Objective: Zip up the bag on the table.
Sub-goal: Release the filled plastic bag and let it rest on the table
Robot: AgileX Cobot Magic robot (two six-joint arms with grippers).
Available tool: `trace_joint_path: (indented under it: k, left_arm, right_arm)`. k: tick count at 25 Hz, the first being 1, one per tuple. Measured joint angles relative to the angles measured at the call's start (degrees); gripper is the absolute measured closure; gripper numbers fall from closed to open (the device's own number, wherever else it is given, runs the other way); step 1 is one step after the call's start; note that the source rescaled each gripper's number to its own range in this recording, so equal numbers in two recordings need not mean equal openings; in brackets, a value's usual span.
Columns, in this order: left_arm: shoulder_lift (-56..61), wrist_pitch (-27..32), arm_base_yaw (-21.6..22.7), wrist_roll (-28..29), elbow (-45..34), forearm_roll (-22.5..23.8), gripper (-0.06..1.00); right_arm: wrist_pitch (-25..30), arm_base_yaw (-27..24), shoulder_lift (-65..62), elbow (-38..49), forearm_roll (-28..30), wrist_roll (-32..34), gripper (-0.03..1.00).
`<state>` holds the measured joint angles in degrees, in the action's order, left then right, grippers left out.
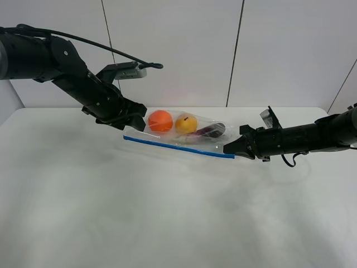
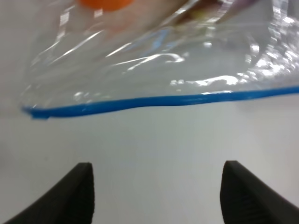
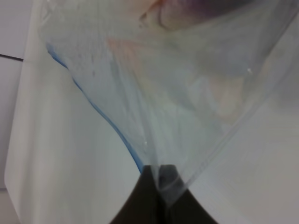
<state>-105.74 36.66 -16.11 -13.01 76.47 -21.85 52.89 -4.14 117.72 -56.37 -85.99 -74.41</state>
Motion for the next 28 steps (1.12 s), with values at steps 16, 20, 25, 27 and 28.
trace_joint_path:
  k: [16,20,25,27,28]
  left_arm:
    - [0.0,2.6,10.0,0.1,0.0,4.2,-0.06]
    - [0.0,1.2,10.1,-3.3,0.0,8.2,-0.06]
    - [0.0,-1.8,10.1,-2.4,0.0,12.5,-0.06]
    - [0.0,-2.1,10.1,-1.9,0.0,17.3,-0.06]
    - [0.0,-2.2,10.1,-1.1,0.0,20.1,-0.06]
  right_arm:
    - [0.0,0.0,0.0,0.0,0.2,0.0,0.96]
    - [0.0,0.0,0.0,0.0,0.2,0.0,0.96]
    - [0.0,0.0,0.0,0.0,0.2,0.2,0.96]
    - [0.0,0.0,0.0,0.0,0.4,0.3,0.96]
    - [0.0,0.0,0.0,0.0,0.4,0.5,0.96]
